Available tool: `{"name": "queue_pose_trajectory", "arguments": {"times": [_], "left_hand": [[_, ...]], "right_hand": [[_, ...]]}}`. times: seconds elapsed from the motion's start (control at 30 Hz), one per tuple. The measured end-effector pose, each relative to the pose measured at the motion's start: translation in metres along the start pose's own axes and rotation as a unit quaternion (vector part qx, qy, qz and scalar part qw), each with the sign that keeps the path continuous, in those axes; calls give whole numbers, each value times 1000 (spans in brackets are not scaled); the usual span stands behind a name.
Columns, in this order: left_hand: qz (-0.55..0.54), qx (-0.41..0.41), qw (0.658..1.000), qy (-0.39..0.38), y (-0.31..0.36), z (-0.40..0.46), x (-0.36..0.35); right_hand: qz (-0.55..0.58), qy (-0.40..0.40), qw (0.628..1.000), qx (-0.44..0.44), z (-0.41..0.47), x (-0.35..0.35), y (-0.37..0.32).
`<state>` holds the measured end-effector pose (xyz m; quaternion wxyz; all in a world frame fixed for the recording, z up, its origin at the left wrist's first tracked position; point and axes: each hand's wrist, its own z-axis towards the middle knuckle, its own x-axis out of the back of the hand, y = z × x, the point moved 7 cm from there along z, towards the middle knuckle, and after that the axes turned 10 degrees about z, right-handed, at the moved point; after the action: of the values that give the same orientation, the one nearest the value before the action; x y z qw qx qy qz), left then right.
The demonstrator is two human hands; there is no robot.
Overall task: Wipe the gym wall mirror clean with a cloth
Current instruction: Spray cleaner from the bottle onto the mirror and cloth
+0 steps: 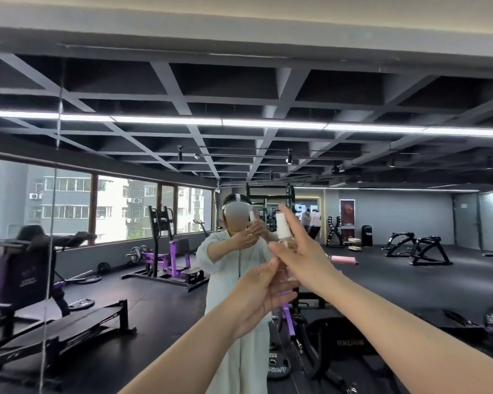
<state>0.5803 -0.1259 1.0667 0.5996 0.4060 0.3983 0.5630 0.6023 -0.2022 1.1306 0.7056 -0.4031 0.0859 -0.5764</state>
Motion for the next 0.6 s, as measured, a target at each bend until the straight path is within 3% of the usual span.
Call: {"name": "queue_pose_trajectory", "arguments": {"times": [0.2,0.43,0.6], "left_hand": [[138,0,988,66,20,-9,57],[180,11,979,99,21,-17,97],[179,17,979,92,19,-15,98]], "right_hand": [[-135,113,983,46,44,25,-21],[-240,197,948,67,58,55,-36],[-281,245,927,31,36,89,-10]]}}
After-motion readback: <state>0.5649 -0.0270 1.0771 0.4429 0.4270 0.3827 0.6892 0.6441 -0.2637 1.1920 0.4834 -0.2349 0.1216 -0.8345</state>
